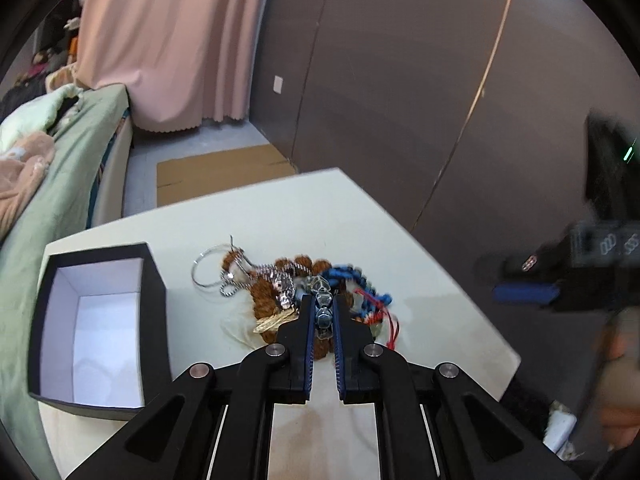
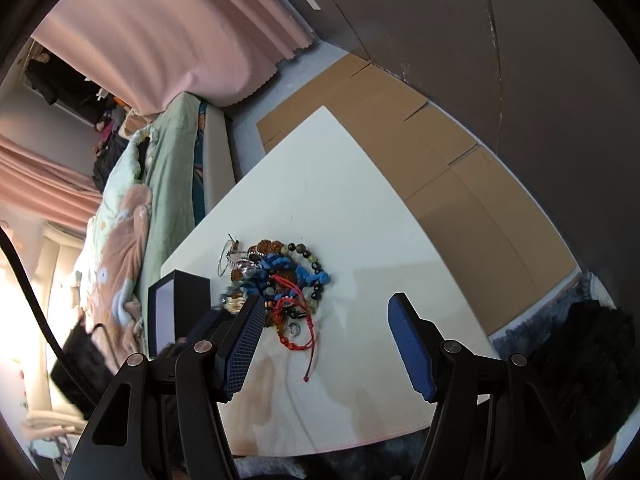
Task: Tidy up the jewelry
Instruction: 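Reach the right tool into the pile and grasp the grey bead and red string bracelets, then carry the bracelets with the right tool into the black box and open, then move the left tool down toward the gold butterfly pendant on the pile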
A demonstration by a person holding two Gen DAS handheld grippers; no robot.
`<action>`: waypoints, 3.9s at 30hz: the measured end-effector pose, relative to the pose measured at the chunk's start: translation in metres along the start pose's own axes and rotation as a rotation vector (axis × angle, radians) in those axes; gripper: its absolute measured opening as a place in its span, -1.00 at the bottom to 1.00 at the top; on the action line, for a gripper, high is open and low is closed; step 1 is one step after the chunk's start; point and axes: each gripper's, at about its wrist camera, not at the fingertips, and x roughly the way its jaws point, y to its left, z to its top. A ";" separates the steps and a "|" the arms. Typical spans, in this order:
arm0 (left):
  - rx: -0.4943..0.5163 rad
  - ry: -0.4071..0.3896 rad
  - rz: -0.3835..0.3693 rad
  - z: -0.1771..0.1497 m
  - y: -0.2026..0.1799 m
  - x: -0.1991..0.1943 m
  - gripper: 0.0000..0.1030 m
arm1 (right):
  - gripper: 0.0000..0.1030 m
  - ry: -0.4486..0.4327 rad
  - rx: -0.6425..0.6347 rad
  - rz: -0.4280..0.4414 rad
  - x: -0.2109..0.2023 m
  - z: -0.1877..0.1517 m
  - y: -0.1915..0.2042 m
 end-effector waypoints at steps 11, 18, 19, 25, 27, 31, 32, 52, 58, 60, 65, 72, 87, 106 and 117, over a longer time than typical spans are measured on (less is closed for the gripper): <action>-0.065 -0.113 -0.045 0.017 0.015 -0.051 -0.84 | -0.04 0.142 -0.048 -0.064 0.057 -0.014 0.016; -0.107 -0.147 -0.050 0.022 0.032 -0.072 -0.84 | -0.21 0.153 -0.116 -0.166 0.080 -0.019 0.028; -0.113 -0.153 -0.048 0.022 0.035 -0.075 -0.84 | -0.21 0.149 -0.125 -0.176 0.081 -0.018 0.029; -0.140 -0.184 -0.037 0.024 0.049 -0.091 -0.84 | -0.93 0.137 -0.182 -0.219 0.088 -0.019 0.041; -0.148 -0.196 -0.033 0.025 0.053 -0.098 -0.84 | -0.93 0.130 -0.170 -0.194 0.085 -0.021 0.041; -0.171 -0.226 -0.019 0.027 0.065 -0.113 -0.84 | -0.93 0.057 -0.208 -0.145 0.065 -0.023 0.059; -0.175 -0.230 -0.016 0.027 0.067 -0.115 -0.84 | -0.93 0.039 -0.212 -0.119 0.059 -0.024 0.064; -0.297 -0.288 0.031 0.034 0.127 -0.144 -0.84 | -0.93 -0.105 -0.204 0.326 0.036 -0.037 0.150; -0.306 -0.271 0.043 0.035 0.136 -0.139 -0.84 | -0.93 -0.046 -0.215 0.421 0.062 -0.044 0.179; -0.317 -0.259 0.044 0.034 0.139 -0.135 -0.84 | -0.92 -0.010 -0.234 0.424 0.074 -0.046 0.191; -0.418 -0.232 -0.018 0.033 0.156 -0.127 -0.78 | 0.11 0.027 -0.215 0.338 0.086 -0.046 0.186; -0.527 -0.231 -0.065 0.024 0.164 -0.119 0.71 | 0.14 -0.027 -0.138 0.283 0.062 -0.033 0.146; -0.302 -0.066 -0.032 0.018 0.096 -0.079 0.67 | 0.15 -0.074 -0.075 0.176 0.015 -0.019 0.082; -0.134 0.110 0.004 -0.015 0.024 -0.011 0.09 | 0.15 -0.012 -0.033 0.072 -0.006 -0.013 0.028; -0.128 0.144 0.094 -0.024 0.024 0.022 0.04 | 0.15 0.006 -0.035 0.071 -0.015 -0.010 0.013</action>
